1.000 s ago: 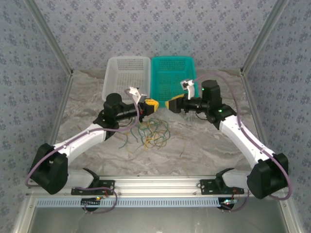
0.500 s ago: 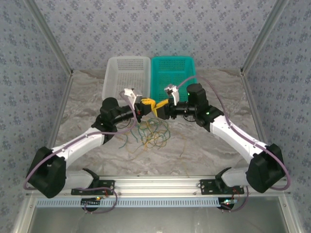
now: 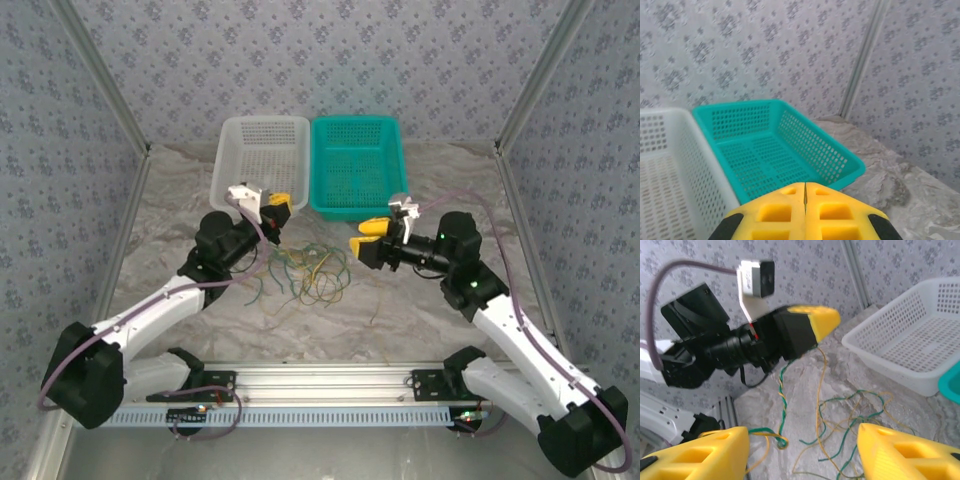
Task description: Untangle the cables
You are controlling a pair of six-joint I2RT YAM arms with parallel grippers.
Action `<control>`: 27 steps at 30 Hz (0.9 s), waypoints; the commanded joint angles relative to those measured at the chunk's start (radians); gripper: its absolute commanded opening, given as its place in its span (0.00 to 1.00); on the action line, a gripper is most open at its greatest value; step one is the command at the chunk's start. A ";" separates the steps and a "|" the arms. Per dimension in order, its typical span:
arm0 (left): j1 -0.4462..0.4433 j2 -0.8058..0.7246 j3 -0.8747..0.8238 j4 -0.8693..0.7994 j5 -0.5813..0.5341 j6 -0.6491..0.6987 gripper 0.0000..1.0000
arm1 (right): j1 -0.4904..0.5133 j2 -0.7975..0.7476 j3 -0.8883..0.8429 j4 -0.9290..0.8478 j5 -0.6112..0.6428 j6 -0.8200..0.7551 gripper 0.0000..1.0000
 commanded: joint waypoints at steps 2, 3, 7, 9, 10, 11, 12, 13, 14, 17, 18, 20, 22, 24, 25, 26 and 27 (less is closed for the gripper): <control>0.007 -0.020 0.010 -0.001 -0.052 -0.018 0.00 | 0.027 0.003 -0.020 0.097 -0.026 0.047 0.63; 0.007 -0.020 0.009 0.000 -0.047 -0.019 0.00 | 0.045 0.014 -0.012 0.100 -0.016 0.042 0.64; 0.008 -0.020 0.007 0.001 -0.055 -0.030 0.00 | 0.116 0.085 0.019 0.150 -0.004 0.038 0.60; 0.008 -0.022 0.004 0.006 -0.053 -0.036 0.00 | 0.151 0.125 0.037 0.134 0.039 0.024 0.57; 0.007 -0.024 0.000 0.008 -0.051 -0.038 0.00 | 0.160 0.148 0.049 0.129 0.041 0.022 0.53; 0.007 -0.027 -0.002 0.008 -0.053 -0.039 0.00 | 0.163 0.169 0.058 0.128 0.041 0.022 0.46; 0.008 -0.031 -0.006 0.009 -0.054 -0.039 0.00 | 0.165 0.185 0.067 0.128 0.045 0.026 0.37; 0.007 -0.033 -0.007 0.008 -0.056 -0.038 0.00 | 0.170 0.203 0.076 0.132 0.050 0.029 0.29; 0.007 -0.036 -0.008 0.008 -0.055 -0.040 0.00 | 0.173 0.213 0.080 0.137 0.055 0.031 0.27; 0.007 -0.044 -0.017 0.009 -0.047 -0.041 0.00 | 0.179 0.221 0.083 0.156 0.087 0.033 0.15; 0.006 -0.047 -0.021 0.013 -0.050 -0.041 0.00 | 0.179 0.220 0.085 0.152 0.099 0.032 0.13; 0.007 -0.054 -0.033 0.019 -0.061 -0.044 0.00 | 0.177 0.211 0.089 0.133 0.133 0.021 0.00; 0.008 -0.059 -0.042 0.023 -0.068 -0.045 0.00 | 0.172 0.197 0.089 0.120 0.158 0.015 0.00; 0.010 -0.060 -0.044 0.018 -0.072 -0.043 0.00 | 0.165 0.185 0.091 0.099 0.170 0.005 0.00; 0.011 -0.059 -0.041 0.008 -0.073 -0.043 0.00 | 0.159 0.179 0.094 0.084 0.182 0.001 0.00; 0.011 -0.059 -0.038 -0.001 -0.072 -0.041 0.00 | 0.156 0.174 0.099 0.067 0.189 -0.004 0.00; 0.012 -0.059 -0.035 -0.010 -0.067 -0.037 0.00 | 0.154 0.172 0.108 0.052 0.196 -0.013 0.00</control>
